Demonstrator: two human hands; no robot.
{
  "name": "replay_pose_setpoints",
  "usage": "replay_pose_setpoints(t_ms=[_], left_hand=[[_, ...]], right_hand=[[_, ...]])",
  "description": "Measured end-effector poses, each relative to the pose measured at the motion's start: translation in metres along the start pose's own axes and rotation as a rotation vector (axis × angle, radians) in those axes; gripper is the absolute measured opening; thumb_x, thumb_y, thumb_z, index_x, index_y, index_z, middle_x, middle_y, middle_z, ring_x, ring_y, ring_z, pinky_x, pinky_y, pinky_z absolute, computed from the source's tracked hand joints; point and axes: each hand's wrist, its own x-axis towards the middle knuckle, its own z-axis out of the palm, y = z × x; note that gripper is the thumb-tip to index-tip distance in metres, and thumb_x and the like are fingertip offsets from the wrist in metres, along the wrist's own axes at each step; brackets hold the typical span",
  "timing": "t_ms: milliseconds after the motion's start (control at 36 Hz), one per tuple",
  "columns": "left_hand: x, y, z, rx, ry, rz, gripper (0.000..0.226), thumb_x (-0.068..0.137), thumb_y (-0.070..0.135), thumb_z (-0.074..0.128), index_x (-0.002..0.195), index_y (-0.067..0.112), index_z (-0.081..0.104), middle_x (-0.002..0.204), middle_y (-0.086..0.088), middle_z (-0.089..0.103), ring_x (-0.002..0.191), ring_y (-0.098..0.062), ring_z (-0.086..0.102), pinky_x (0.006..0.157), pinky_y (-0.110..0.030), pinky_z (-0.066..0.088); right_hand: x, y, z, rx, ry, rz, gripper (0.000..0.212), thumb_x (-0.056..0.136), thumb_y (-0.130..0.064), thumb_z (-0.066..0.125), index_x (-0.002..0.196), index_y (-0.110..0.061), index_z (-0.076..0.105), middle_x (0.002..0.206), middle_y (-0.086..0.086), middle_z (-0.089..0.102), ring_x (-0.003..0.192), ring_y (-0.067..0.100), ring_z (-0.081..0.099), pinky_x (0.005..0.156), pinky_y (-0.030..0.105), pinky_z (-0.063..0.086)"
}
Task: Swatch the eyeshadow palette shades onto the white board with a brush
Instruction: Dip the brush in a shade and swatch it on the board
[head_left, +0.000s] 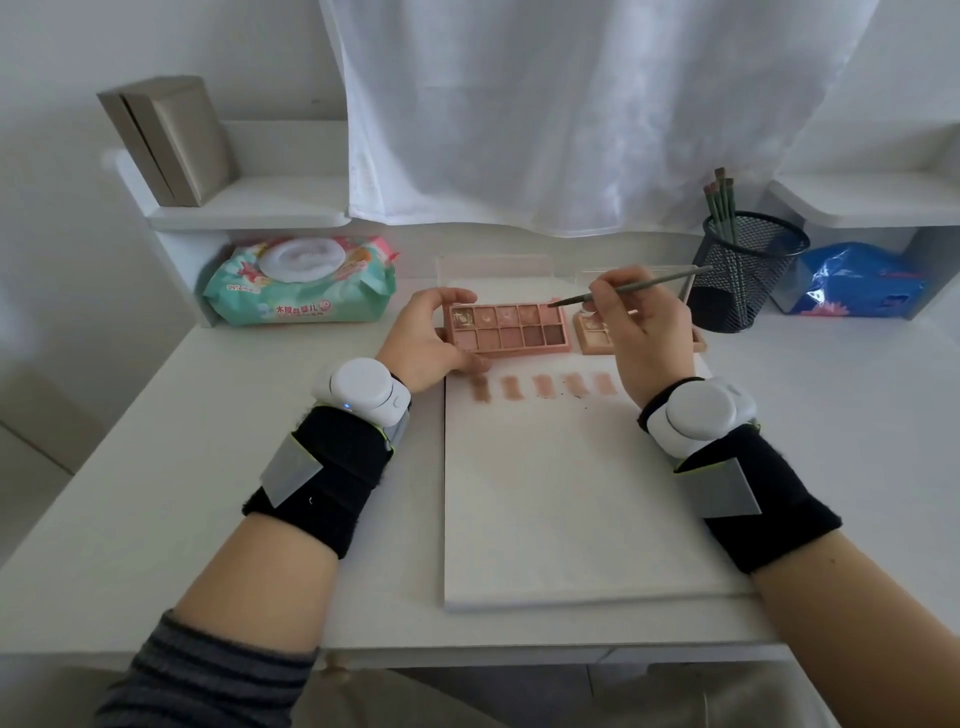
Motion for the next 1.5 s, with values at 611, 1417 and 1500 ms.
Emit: replay_pose_setpoints(t_ms=[611,1417,1500], left_hand=[[-0.002,0.004,-0.001,-0.036,-0.022,-0.031,0.068,0.061,-0.014,0.076,0.115,0.018,0.051,0.1,-0.006,0.062,0.075,-0.012,0.064,0.073,-0.017,0.053],[-0.004,0.006,0.009,-0.036,-0.003,0.018,0.068,0.06,-0.015,0.076,0.113,0.018,0.05,0.108,-0.007,0.059,0.075,-0.013,0.063,0.067,-0.015,0.053],[-0.003,0.007,0.013,-0.042,0.005,0.029,0.068,0.06,-0.015,0.077,0.112,0.019,0.05,0.104,-0.005,0.059,0.074,-0.012,0.063,0.069,-0.017,0.053]], right_hand=[[0.001,0.001,-0.001,0.056,0.013,0.044,0.021,0.093,-0.014,0.054,0.077,-0.028,0.055,0.076,0.009,0.065,0.071,0.013,0.063,0.072,0.03,0.051],[0.014,-0.012,-0.032,0.132,0.004,0.05,0.016,0.095,-0.008,0.047,0.083,-0.016,0.055,0.075,0.006,0.062,0.056,-0.003,0.057,0.052,0.009,0.041],[0.011,-0.006,-0.05,0.056,-0.083,0.082,0.016,0.094,-0.008,0.05,0.081,-0.017,0.055,0.073,0.003,0.062,0.054,-0.003,0.057,0.052,0.009,0.042]])
